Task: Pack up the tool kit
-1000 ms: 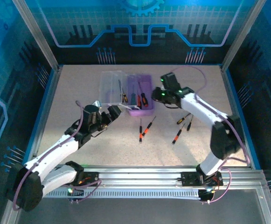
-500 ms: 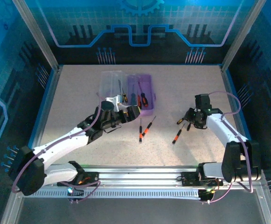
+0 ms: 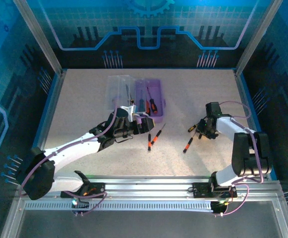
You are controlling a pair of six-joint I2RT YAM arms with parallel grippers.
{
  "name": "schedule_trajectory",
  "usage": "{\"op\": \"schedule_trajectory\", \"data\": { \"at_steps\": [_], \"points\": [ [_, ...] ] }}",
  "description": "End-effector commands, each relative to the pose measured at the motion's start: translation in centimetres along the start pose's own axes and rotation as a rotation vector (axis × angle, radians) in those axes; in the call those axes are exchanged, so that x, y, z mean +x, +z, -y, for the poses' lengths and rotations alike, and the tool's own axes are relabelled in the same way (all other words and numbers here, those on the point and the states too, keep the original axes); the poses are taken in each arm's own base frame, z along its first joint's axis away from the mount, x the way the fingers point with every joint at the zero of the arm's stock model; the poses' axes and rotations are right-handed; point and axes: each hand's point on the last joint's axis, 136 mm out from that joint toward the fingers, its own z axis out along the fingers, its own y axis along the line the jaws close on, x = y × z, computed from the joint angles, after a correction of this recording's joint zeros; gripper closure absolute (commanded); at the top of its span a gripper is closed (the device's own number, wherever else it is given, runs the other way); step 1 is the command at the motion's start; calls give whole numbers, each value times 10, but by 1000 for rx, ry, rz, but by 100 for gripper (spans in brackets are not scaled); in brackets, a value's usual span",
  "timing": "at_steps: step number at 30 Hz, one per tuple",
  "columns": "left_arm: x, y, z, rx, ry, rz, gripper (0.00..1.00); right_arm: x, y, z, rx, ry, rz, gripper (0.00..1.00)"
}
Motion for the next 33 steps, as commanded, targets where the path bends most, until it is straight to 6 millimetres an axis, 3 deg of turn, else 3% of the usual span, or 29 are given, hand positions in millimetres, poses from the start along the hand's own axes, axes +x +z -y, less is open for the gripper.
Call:
{"op": "schedule_trajectory", "data": {
  "at_steps": [1,8,16,33],
  "points": [
    [-2,2,8,14,25,-15,1,-8,2,1,8,-14,2,63],
    [1,9,4,2,15,-31,1,-8,2,4,15,-22,15,66],
    [3,11,-1,-17,-1,-38,1,-11,-2,3,2,-20,45,85],
    [0,12,-2,-31,18,-28,1,-15,-18,-1,-39,-18,94,88]
  ]
}}
